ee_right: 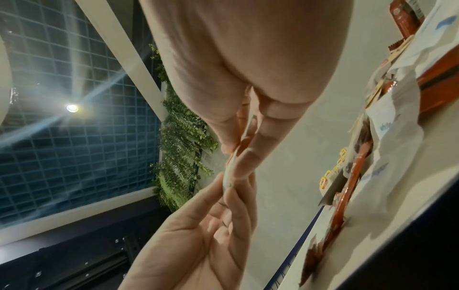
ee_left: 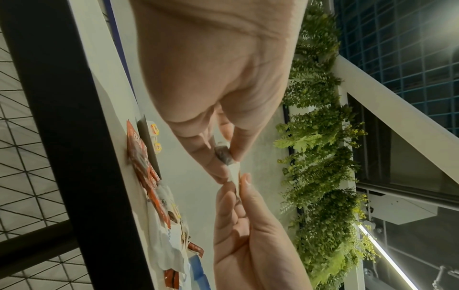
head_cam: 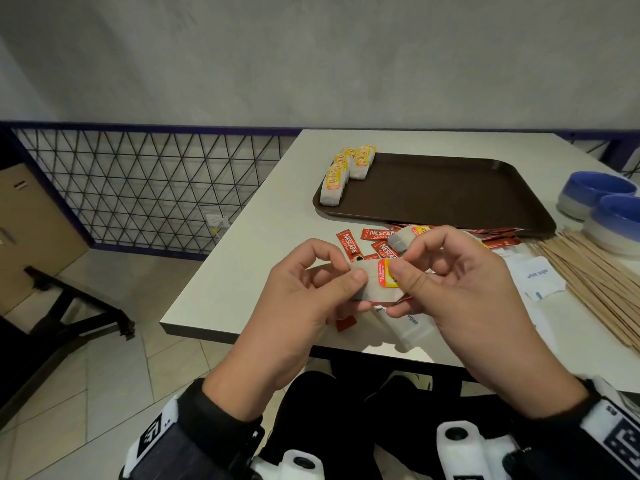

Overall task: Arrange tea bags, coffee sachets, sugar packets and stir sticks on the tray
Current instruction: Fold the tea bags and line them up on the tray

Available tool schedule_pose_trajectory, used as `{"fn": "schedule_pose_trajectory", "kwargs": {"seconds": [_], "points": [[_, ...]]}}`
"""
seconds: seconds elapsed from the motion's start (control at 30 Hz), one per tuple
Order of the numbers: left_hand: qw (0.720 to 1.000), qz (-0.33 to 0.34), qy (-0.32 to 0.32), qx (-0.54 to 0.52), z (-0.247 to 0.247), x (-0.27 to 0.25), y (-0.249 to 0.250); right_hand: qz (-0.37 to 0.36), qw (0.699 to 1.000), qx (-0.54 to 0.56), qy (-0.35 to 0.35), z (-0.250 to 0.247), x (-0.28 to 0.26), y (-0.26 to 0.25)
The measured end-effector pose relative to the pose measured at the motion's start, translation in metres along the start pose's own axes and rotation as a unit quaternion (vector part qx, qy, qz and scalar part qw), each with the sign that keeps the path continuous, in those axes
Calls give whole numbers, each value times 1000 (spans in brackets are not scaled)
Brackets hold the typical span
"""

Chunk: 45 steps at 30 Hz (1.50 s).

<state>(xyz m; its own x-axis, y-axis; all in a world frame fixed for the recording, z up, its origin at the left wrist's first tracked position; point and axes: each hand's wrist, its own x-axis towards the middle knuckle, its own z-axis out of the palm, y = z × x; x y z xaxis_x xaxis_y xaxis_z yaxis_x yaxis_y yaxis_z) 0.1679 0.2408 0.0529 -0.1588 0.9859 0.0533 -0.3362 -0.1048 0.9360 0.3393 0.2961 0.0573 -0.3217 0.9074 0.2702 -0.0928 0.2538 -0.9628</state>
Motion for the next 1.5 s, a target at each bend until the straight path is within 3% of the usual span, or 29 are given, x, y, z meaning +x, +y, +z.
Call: {"fn": "schedule_pose_trajectory", "kwargs": {"seconds": [0.4, 0.67, 1.1, 1.5], "points": [[989, 67, 31, 128, -2, -1, -3, -40, 999, -6, 1, 3, -4, 3], [985, 46, 48, 160, -3, 0, -5, -51, 998, -27, 9, 5, -5, 8], [985, 33, 17, 170, -6, -1, -7, -79, 994, -80, 3, 7, -4, 4], [991, 30, -2, 130, -8, 2, -9, -203, 947, -249, -11, 5, 4, 3]]}}
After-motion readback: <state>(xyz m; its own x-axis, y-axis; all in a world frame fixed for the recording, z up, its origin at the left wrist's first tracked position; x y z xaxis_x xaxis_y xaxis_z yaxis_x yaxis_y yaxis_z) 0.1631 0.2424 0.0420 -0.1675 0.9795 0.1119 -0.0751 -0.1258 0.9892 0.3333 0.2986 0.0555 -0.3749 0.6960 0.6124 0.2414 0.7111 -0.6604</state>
